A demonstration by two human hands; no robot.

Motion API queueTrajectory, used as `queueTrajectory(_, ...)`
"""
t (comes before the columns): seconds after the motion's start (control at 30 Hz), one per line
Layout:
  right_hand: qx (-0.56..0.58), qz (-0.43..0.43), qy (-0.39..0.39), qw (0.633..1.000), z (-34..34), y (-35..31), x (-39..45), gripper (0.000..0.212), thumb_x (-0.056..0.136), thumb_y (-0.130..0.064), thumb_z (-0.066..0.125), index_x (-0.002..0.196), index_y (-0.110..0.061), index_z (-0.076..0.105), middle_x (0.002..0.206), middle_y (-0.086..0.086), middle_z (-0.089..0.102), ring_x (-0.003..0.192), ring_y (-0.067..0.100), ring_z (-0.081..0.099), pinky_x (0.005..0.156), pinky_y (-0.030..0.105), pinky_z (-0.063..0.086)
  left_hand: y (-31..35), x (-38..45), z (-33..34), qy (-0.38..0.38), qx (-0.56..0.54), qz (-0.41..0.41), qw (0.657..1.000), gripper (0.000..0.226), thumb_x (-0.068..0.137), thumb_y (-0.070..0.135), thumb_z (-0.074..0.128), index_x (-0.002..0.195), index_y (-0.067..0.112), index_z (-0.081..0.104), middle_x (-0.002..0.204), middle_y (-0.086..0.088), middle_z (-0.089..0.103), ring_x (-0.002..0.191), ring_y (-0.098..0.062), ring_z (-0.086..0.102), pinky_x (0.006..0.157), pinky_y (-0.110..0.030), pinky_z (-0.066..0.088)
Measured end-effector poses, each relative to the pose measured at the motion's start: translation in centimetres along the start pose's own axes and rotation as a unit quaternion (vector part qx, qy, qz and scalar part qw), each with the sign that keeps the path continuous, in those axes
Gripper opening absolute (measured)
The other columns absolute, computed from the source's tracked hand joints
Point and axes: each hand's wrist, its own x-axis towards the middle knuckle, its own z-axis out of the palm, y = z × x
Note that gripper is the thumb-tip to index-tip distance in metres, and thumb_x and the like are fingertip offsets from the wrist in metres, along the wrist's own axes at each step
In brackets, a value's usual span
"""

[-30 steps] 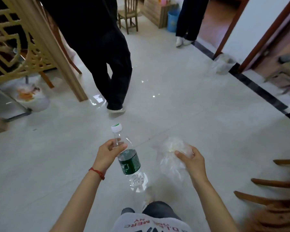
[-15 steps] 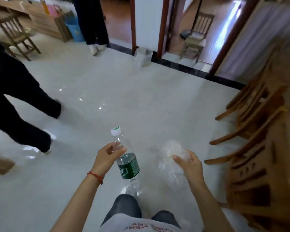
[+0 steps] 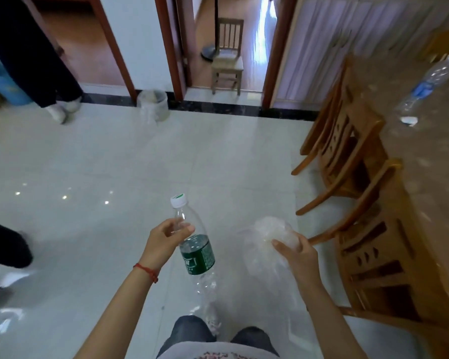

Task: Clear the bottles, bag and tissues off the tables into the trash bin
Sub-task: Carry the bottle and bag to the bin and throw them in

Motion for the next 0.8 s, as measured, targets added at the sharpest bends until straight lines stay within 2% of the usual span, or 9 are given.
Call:
queueTrajectory(0.1, 0.019, 0.008, 0.014, 1.0, 1.2, -1.3, 2.3, 0.051, 0.075, -0.016, 0.075, 0.122, -0.014, 0.054, 0.11, 0.004, 0.058, 0.094, 0.02, 0.055, 0.06, 0.016, 0.042, 1.4, 3.7, 0.2, -0.017, 0.009, -0.002, 1.0, 0.027, 0.079, 0.012, 0.068, 0.105, 0.01, 0.06, 0.096, 0.001, 0.066, 0.093, -0.021, 0.061, 0.076, -0.026, 0.049)
queueTrajectory(0.23, 0.016, 0.016, 0.033, 0.999, 2.3, -3.1, 6.2, 0.05, 0.074, -0.018, 0.076, 0.119, -0.014, 0.054, 0.11, 0.003, 0.058, 0.095, 0.019, 0.055, 0.061, 0.016, 0.042, 3.3, 8.5, 1.0, -0.034, 0.018, -0.008, 0.999, 0.025, 0.079, 0.012, 0.067, 0.104, 0.01, 0.061, 0.1, -0.006, 0.066, 0.093, -0.022, 0.061, 0.081, -0.031, 0.048)
queueTrajectory(0.37, 0.004, 0.02, 0.047, 0.999, 3.5, -5.3, 11.8, 0.053, 0.073, -0.019, 0.077, 0.12, -0.012, 0.054, 0.112, 0.005, 0.059, 0.099, 0.023, 0.056, 0.073, 0.026, 0.044, 5.5, 14.2, 2.3, -0.044, 0.028, -0.002, 0.999, 0.027, 0.08, 0.013, 0.066, 0.106, 0.009, 0.06, 0.103, -0.009, 0.065, 0.095, -0.023, 0.06, 0.079, -0.029, 0.047)
queueTrajectory(0.5, -0.006, 0.002, 0.051, 0.999, 4.5, -8.6, 19.0, 0.05, 0.072, -0.018, 0.078, 0.117, -0.01, 0.057, 0.108, 0.007, 0.062, 0.094, 0.022, 0.057, 0.072, 0.026, 0.044, 8.5, 20.9, 4.6, -0.042, 0.033, 0.004, 0.999, 0.032, 0.081, 0.015, 0.066, 0.111, 0.005, 0.06, 0.105, -0.01, 0.064, 0.094, -0.022, 0.06, 0.08, -0.03, 0.047)
queueTrajectory(0.63, 0.003, 0.003, 0.035, 0.999, 5.1, -12.9, 26.4, 0.05, 0.074, -0.017, 0.076, 0.119, -0.012, 0.054, 0.107, 0.003, 0.058, 0.093, 0.019, 0.054, 0.071, 0.023, 0.043, 12.4, 27.7, 7.5, -0.038, 0.023, 0.006, 0.999, 0.036, 0.08, 0.014, 0.067, 0.114, 0.003, 0.06, 0.105, -0.009, 0.065, 0.093, -0.021, 0.061, 0.072, -0.024, 0.049)
queueTrajectory(0.73, -0.014, 0.004, 0.024, 1.0, 5.3, -15.9, 31.5, 0.048, 0.075, -0.018, 0.075, 0.118, -0.01, 0.054, 0.107, 0.005, 0.059, 0.091, 0.02, 0.055, 0.063, 0.02, 0.043, 15.5, 32.2, 9.3, -0.034, 0.014, 0.007, 0.999, 0.035, 0.08, 0.013, 0.067, 0.113, 0.003, 0.061, 0.103, -0.007, 0.065, 0.092, -0.02, 0.061, 0.072, -0.023, 0.049)
queueTrajectory(0.8, -0.02, 0.007, 0.028, 0.999, 5.5, -17.5, 34.4, 0.051, 0.074, -0.019, 0.076, 0.119, -0.009, 0.055, 0.11, 0.008, 0.061, 0.093, 0.021, 0.057, 0.07, 0.024, 0.045, 17.4, 34.9, 10.2, -0.036, 0.014, 0.008, 0.999, 0.033, 0.08, 0.013, 0.067, 0.112, 0.005, 0.061, 0.102, -0.008, 0.065, 0.092, -0.021, 0.061, 0.073, -0.023, 0.049)
